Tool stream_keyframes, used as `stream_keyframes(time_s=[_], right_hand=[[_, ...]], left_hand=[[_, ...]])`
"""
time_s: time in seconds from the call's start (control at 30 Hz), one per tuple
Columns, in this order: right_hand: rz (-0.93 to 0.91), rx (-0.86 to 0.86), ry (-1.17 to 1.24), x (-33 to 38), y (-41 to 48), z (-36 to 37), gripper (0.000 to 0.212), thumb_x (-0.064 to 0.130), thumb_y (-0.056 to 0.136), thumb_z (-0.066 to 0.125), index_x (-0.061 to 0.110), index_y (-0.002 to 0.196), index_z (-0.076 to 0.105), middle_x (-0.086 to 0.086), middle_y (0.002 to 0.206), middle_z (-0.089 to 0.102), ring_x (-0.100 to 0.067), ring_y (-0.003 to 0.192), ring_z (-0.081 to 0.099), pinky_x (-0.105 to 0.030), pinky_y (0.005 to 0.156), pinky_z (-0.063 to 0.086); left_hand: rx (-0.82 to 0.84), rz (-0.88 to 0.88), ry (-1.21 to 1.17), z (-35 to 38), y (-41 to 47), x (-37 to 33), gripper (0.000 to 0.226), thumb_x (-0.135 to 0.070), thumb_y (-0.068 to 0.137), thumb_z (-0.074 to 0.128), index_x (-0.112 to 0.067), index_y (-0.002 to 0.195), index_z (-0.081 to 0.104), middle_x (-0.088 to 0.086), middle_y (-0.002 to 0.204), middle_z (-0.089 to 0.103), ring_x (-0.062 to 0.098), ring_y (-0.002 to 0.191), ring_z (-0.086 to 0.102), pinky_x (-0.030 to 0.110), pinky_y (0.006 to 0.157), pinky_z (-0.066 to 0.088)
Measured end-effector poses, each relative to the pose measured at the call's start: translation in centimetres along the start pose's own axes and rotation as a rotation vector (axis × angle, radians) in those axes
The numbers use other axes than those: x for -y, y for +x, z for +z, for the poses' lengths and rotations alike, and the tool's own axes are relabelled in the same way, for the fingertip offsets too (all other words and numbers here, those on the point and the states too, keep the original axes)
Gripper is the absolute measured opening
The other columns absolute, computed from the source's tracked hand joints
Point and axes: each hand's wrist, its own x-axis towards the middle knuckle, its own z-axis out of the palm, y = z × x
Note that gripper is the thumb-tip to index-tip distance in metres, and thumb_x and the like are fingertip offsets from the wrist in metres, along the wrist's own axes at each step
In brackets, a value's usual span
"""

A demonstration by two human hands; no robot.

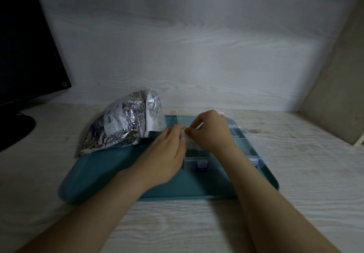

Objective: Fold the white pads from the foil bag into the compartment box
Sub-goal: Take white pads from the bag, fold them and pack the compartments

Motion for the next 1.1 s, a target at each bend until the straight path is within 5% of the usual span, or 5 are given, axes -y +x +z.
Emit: stream_keyframes(time_s=[0.2,0.43,0.6,0.83,1.1], right_hand=[[-0.051,0.153,-0.069,0.2,-0.5,-0.9,0.024,0.016,0.096,0.060,0.010,0.095,0.083,-0.009,0.091,0.078,-0.021,0.083,0.069,-0.030,0.069,0.058],[-0.042,0.058,-0.021,0.3,-0.7,-1.1,0.032,-0.001,0.088,0.061,0.015,0.111,0.078,-0.009,0.101,0.071,-0.010,0.070,0.060,-0.010,0.054,0.044],[-0.186,0.143,-0.167,0.7,-1.3,-1.1,0.030,0.001,0.096,0.051,0.001,0.094,0.081,-0.014,0.098,0.073,-0.024,0.102,0.059,-0.035,0.090,0.051],[-0.319,0.121,-0.157,0.5,-1.6,-1.0,0.036,0.006,0.087,0.051,0.006,0.052,0.042,-0.007,0.050,0.045,-0.021,0.051,0.035,-0.041,0.060,0.041],[-0.417,-0.123,-0.050,1.9,-2.6,-0.9,0.029,0.002,0.089,0.058,0.007,0.107,0.080,-0.008,0.099,0.080,-0.028,0.086,0.072,-0.042,0.083,0.060]], left_hand=[[-0.019,0.017,0.013,0.3,0.1,0.4,0.040,-0.032,0.113,0.035,-0.020,0.151,0.038,0.006,0.147,0.049,0.022,0.127,0.053,0.042,0.109,0.044],[-0.028,0.036,0.031,0.2,-0.1,0.1,0.041,-0.032,0.112,0.034,-0.020,0.151,0.038,0.004,0.144,0.045,0.020,0.120,0.055,0.044,0.105,0.047],[-0.115,0.091,0.092,-0.1,-0.3,-0.4,0.036,-0.026,0.111,0.041,-0.015,0.144,0.049,0.001,0.133,0.050,0.019,0.110,0.059,0.036,0.097,0.047],[-0.424,0.288,0.172,-1.7,-0.4,-2.6,0.018,-0.008,0.095,0.060,-0.015,0.106,0.071,-0.001,0.100,0.070,0.024,0.085,0.067,0.042,0.074,0.057],[-0.797,0.103,0.280,-6.7,1.4,3.0,0.040,-0.008,0.093,0.047,-0.006,0.125,0.071,0.011,0.142,0.065,0.030,0.135,0.058,0.047,0.116,0.041]])
